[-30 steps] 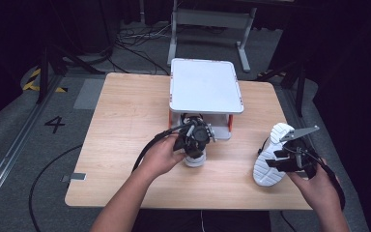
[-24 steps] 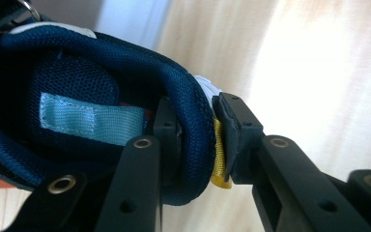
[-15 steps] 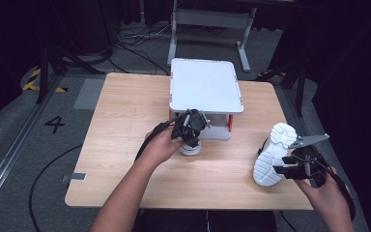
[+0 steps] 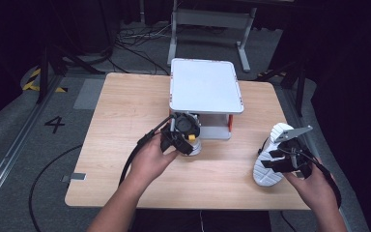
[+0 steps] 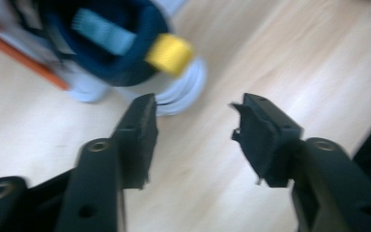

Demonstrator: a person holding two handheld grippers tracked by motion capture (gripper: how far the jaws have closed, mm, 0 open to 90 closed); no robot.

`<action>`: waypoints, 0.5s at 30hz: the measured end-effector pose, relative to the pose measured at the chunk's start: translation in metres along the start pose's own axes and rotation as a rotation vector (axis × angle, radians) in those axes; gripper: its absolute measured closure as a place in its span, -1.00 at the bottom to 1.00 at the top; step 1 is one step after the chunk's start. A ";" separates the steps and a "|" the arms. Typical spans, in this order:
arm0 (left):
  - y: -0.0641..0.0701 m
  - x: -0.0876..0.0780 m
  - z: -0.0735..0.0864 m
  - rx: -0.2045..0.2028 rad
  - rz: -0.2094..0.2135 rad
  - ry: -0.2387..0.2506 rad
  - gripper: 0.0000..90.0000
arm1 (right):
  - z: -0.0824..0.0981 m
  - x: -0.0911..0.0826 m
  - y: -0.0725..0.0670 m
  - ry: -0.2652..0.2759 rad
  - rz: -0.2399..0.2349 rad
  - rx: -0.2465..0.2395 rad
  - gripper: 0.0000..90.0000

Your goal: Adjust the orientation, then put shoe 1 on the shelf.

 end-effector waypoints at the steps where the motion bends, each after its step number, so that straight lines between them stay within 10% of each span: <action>1: 0.003 0.004 0.003 -0.007 0.020 0.003 0.11 | -0.001 0.000 0.000 0.002 -0.003 -0.006 0.13; 7: 0.008 0.043 0.011 -0.017 0.030 -0.091 0.32 | -0.004 0.000 0.000 0.011 -0.010 -0.015 0.13; 15: -0.009 0.066 0.003 -0.034 -0.023 -0.008 0.61 | -0.007 0.004 0.000 0.011 -0.013 -0.020 0.13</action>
Point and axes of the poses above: each handheld gripper's, and its own axes: x roughly forward along the jaws, z roughly out of its underside, y roughly to its right, the point moved 3 cm from there along x, roughly forward along the jaws, and after that the axes turned 9 degrees about -x, right-handed, at the moved point
